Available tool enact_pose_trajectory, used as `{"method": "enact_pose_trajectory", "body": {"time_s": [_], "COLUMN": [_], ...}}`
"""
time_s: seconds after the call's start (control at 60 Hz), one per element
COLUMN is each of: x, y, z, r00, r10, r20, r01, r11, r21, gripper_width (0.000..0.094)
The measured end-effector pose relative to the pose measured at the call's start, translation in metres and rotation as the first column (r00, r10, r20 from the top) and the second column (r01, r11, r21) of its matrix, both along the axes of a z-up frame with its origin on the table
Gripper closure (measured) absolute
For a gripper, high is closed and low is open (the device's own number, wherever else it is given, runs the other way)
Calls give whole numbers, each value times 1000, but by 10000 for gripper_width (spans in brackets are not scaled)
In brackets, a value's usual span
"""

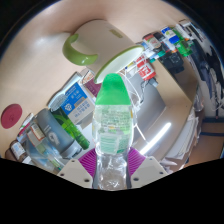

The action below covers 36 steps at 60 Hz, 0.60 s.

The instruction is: Pour water

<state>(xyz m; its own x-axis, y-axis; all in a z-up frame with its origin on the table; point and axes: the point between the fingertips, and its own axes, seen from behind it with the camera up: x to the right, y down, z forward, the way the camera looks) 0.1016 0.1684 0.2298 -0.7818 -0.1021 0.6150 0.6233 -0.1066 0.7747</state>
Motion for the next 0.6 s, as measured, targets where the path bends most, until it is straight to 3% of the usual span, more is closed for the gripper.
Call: {"method": "enact_pose_trajectory", "body": {"time_s": [0.217,0.35,0.417,0.483,0.533,0.6], "x": [5,34,61,87,102,112], "y": [-1,-7,-12,-17,-20,-23], "z": [9,52,67,63,50,14], "r00": [1000,899,690,384,128,-189], "r10": [3,27,54,84,99,66], "r20": [-19,-437,-721,-920,-987,-980], "r01": [-3,21,50,74,40,-7], "r11": [1000,994,991,990,994,998], "r21": [8,104,123,121,105,69], "gripper_width": [558,559,557,557,557,557]}}
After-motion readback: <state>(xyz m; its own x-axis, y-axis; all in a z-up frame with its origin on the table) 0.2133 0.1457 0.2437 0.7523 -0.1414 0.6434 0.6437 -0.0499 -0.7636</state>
